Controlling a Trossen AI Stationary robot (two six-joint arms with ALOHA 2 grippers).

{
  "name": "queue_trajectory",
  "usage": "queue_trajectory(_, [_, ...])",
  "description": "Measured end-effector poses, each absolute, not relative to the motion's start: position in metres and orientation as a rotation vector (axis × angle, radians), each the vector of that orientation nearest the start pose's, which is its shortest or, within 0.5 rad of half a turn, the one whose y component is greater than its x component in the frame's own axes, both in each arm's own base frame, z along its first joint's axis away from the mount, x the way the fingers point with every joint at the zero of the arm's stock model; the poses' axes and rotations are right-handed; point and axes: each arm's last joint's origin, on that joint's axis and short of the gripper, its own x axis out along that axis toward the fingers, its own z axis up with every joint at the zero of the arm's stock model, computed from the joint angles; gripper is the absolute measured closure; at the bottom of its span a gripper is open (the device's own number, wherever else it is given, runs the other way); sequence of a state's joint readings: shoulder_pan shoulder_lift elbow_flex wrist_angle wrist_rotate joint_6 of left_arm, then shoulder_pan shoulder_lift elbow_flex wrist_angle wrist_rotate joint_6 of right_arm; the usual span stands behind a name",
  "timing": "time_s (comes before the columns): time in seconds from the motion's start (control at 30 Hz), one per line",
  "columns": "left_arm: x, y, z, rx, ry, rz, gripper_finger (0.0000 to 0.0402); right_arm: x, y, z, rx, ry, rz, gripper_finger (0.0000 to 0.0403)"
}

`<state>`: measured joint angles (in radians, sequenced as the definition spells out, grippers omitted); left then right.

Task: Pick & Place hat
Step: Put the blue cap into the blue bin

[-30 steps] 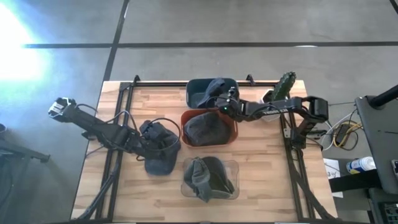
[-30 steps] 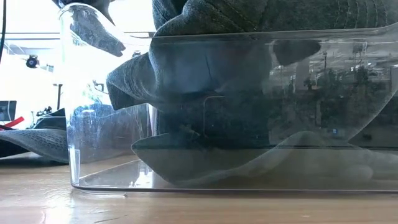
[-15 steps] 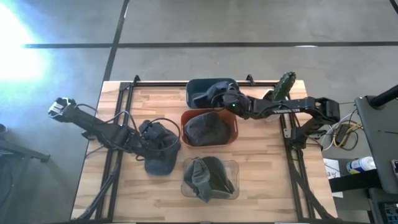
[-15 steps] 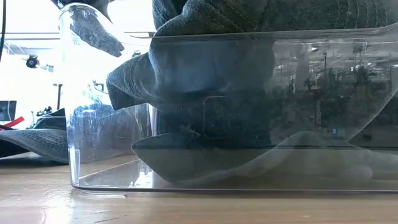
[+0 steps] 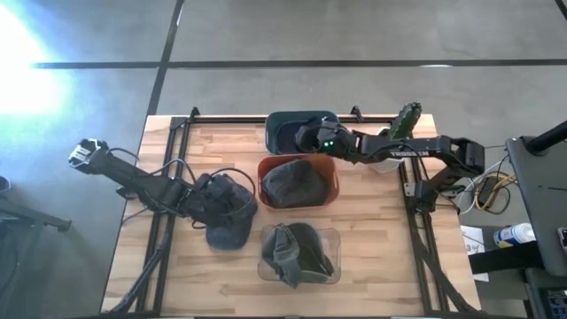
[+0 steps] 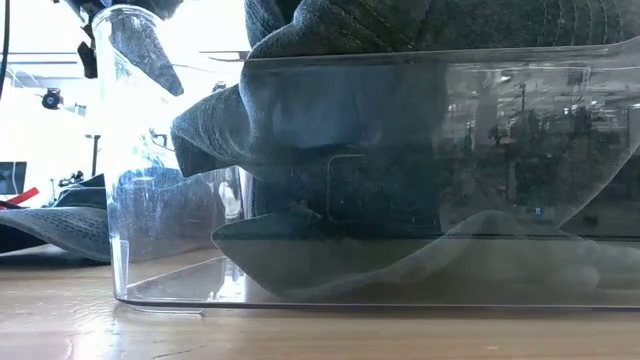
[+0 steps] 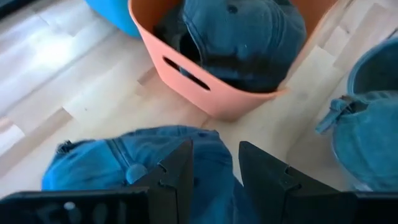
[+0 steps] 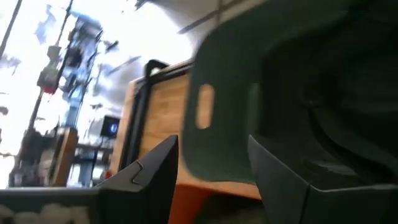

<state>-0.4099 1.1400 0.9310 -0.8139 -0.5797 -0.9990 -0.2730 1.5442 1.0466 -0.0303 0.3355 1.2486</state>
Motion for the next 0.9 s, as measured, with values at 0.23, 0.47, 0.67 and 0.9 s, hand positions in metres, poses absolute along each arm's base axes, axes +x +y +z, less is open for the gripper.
queue_trajectory(0.23, [0.195, -0.070, 0.269, -0.462, 0.816, 0.528, 0.0280, 0.323, -0.090, 0.306, 0.875, 0.156, -0.572, 0.0213])
queue_trajectory(0.47, [0.187, -0.075, 0.259, -0.475, 1.086, 0.379, 0.0280, 0.302, -0.066, 0.339, 0.677, 0.413, -0.430, 0.0213])
queue_trajectory(0.67, [0.195, -0.087, 0.245, -0.321, 1.187, 0.267, 0.0280, 0.290, -0.037, 0.342, 0.510, 0.630, -0.346, 0.0213])
queue_trajectory(0.9, [0.212, -0.095, 0.224, -0.214, 1.252, 0.243, 0.0280, 0.291, -0.019, 0.340, 0.481, 0.663, -0.310, 0.0213])
